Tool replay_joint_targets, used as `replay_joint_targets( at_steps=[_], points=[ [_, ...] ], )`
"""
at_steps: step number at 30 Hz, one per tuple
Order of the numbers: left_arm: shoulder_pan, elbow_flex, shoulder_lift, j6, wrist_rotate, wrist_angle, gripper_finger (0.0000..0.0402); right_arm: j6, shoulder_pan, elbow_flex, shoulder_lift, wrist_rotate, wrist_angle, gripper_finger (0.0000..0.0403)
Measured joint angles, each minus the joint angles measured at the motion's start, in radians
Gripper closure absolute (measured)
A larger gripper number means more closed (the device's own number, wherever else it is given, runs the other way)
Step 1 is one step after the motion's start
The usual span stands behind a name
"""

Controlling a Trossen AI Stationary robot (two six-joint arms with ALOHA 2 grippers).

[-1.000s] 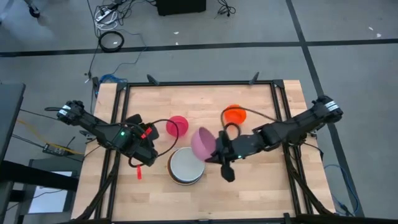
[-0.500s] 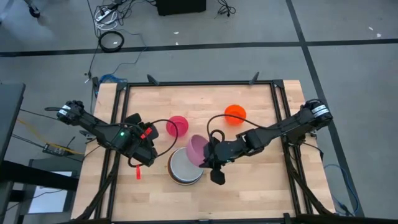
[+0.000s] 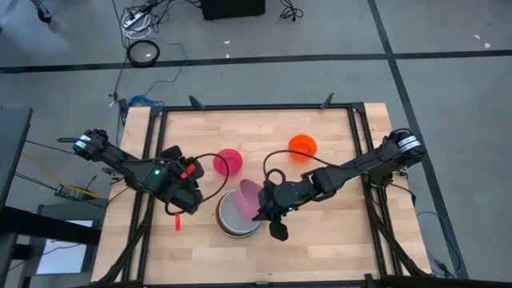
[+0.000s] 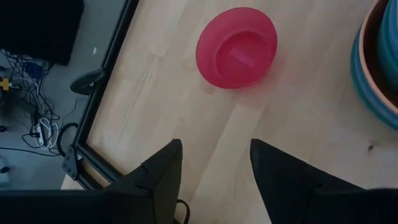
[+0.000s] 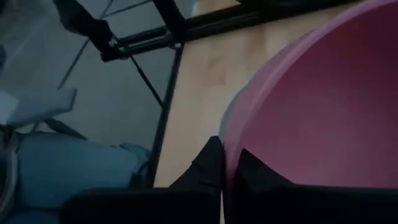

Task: Nest bowls inside each other
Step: Stack the pink bowl on top of the the gray bowl, then stack the light orange bowl on top of the the pink bowl

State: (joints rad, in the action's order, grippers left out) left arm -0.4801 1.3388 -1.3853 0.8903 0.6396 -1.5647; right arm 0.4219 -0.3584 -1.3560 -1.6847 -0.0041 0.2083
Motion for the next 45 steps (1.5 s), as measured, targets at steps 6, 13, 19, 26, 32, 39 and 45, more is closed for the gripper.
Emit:
replay_joint_targets(
  at_steps=[6, 13, 19, 26, 32, 39, 45],
  points=[
    [0.0, 0.0, 0.0, 0.003, 0.001, 0.0, 0.0203, -0.002, 0.0, 0.0, -0.019, -0.005, 0.006, 0.0377],
    [0.0, 0.0, 0.0, 0.002, 0.001, -0.002, 0.0203, 0.028, 0.0, -0.001, -0.017, 0.0, 0.007, 0.0309],
    [0.0, 0.0, 0.0, 0.003, 0.001, -0.003, 0.0203, 0.031, 0.0, -0.001, -0.001, 0.025, 0.046, 0.0275],
    [0.0, -0.002, 0.0, 0.003, 0.004, -0.006, 0.0203, -0.027, 0.0, -0.001, 0.1, 0.347, 0.361, 0.0276],
    [0.0, -0.002, 0.0, 0.004, 0.007, -0.007, 0.0203, -0.025, 0.044, -0.001, 0.169, 0.521, 0.645, 0.0277],
    [0.0, -0.002, 0.0, 0.004, 0.019, -0.006, 0.0204, 0.081, 0.203, 0.012, 0.152, 0.435, 0.838, 0.0276],
    [0.0, -0.002, 0.0, 0.005, 0.02, -0.006, 0.0204, 0.083, 0.33, 0.048, 0.121, 0.306, 0.827, 0.0275]
  ],
)
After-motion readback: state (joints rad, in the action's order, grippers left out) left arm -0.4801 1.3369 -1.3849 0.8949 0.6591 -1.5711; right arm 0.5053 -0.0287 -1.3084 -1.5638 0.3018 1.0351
